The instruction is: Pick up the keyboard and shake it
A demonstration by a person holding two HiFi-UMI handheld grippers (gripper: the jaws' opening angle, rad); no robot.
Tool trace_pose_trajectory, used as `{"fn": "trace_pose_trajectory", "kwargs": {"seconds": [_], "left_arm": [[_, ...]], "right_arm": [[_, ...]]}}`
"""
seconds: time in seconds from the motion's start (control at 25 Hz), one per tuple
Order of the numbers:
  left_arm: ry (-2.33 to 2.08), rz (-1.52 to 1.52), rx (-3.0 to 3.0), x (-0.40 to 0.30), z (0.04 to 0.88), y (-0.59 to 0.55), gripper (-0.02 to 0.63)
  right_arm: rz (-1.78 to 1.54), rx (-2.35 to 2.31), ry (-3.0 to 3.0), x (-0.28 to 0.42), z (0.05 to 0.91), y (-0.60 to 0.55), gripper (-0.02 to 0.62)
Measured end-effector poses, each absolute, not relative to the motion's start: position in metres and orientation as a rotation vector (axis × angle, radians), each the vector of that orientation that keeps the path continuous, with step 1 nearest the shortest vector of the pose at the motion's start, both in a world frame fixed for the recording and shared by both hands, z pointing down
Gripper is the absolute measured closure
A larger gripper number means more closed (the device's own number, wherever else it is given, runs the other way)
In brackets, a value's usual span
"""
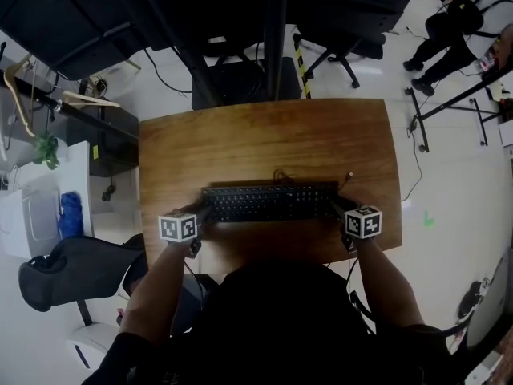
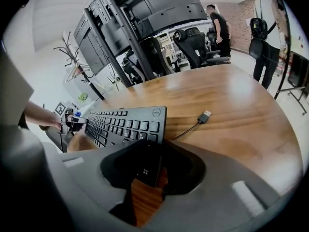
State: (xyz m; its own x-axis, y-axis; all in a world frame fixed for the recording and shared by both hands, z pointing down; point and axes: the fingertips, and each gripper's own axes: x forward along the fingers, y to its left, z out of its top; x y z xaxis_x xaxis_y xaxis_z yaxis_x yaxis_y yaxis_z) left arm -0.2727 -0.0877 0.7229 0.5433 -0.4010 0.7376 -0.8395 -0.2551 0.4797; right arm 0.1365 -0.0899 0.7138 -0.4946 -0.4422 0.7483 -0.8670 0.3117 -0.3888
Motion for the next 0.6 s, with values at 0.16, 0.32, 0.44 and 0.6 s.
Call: {"fn": "trace_pose_trajectory", "kwargs": {"seconds": [0.16, 0.32, 0.44, 0.6], "left_arm": [[-1.058, 0.656, 1.873, -0.279, 0.729, -0.083, 0.481], [-1.185, 0.691, 1.895, -0.302, 0.724, -0.082, 0.480], [-1.308, 0.619, 1.958, -0.314, 0.695, -0.093, 0.480], [-1.486, 0.460, 2.163, -0.307, 0.608, -0.119, 0.519]], "right_arm": [[0.994, 1.158, -2.064, 0.132, 0.710, -0.087, 0.454], [0.949, 1.158, -2.108, 0.132, 0.699, -0.081, 0.456], [0.878, 1.214, -2.153, 0.138, 0.682, -0.082, 0.457], [0.631, 1.332, -2.279, 0.135, 0.626, -0.099, 0.493]]}}
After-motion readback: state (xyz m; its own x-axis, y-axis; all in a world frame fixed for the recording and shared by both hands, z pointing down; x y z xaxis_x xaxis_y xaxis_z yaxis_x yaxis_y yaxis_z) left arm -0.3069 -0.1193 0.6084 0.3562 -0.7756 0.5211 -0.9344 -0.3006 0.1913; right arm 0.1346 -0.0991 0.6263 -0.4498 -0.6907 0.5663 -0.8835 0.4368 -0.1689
